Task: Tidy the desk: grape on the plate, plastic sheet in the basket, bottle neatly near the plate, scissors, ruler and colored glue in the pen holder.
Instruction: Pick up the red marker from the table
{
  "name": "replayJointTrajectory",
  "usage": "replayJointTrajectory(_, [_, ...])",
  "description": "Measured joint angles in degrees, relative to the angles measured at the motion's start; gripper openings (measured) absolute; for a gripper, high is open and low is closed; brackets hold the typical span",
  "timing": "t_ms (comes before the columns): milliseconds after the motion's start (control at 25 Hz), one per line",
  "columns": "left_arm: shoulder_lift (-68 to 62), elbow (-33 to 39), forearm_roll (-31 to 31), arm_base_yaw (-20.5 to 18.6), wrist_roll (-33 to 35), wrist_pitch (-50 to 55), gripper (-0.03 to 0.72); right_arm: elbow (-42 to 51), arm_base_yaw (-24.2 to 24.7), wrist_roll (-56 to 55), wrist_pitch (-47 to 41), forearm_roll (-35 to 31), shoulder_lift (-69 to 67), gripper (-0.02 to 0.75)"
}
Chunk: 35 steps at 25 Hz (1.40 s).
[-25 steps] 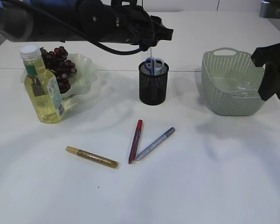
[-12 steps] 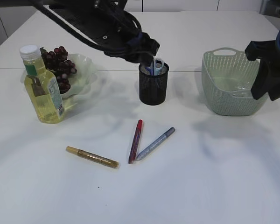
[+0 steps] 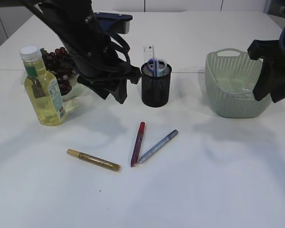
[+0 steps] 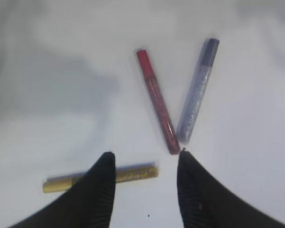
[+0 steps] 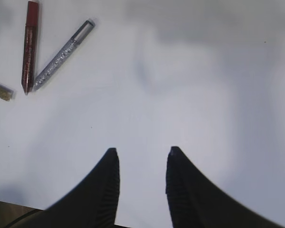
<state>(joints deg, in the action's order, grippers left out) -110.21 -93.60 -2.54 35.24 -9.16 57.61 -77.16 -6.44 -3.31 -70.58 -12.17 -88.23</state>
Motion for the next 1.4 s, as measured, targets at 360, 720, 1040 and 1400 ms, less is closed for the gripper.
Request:
replayJointTrajectory(360, [-5.01, -3.16, 0.0, 0.37, -2.68, 7.37, 0.314, 0.0, 0.0, 0.0, 0.0, -0.13, 0.0, 0.281])
replayJointTrajectory(720, [-16.42, -14.97, -0.11, 1.05, -3.51, 12.08, 0.294, 0.0, 0.0, 1.15, 0.0, -0.13, -0.25, 0.281])
replayJointTrajectory(1040, [-26.53, -24.76, -0.11, 1.05, -6.89, 12.08, 0.294, 0.0, 0.0, 2.21, 0.0, -0.13, -0.25, 0.281])
replayJointTrajectory(1400, [-30.27, -26.97, -1.82, 1.05, -7.8, 12.08, 0.29, 0.0, 0.0, 2.42, 0.0, -0.13, -0.25, 0.281])
